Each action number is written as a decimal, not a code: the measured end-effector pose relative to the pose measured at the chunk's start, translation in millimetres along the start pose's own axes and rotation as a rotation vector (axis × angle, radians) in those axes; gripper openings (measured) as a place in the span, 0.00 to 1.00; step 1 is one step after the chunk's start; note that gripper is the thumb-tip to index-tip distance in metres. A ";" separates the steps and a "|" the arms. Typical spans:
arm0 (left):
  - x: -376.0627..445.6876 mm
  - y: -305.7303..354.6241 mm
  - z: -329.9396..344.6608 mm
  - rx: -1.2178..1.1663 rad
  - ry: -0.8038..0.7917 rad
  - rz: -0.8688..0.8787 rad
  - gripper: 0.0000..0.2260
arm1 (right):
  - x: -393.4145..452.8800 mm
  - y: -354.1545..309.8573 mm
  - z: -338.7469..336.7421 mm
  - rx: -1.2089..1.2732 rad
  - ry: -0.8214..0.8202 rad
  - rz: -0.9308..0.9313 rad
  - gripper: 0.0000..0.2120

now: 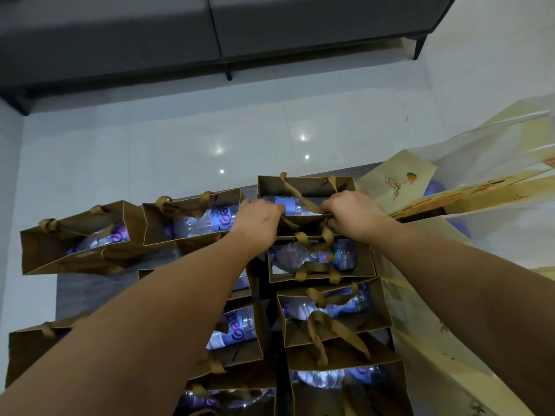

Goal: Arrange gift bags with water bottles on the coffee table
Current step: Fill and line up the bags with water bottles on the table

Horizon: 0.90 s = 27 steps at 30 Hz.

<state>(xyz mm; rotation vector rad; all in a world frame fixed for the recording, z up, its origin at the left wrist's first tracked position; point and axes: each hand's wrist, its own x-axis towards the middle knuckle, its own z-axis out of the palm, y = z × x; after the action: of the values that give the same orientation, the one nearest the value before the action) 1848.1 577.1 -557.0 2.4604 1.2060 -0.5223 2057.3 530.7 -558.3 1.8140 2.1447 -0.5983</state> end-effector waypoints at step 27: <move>-98.0 51.0 -163.6 -0.524 0.412 -0.157 0.30 | -85.6 -79.3 -182.9 0.765 0.628 0.143 0.06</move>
<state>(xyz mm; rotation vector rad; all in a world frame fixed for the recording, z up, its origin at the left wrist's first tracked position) 1861.2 557.0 -361.1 2.0760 1.4701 0.2615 2005.7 532.4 -347.5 2.8495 2.2873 -1.0212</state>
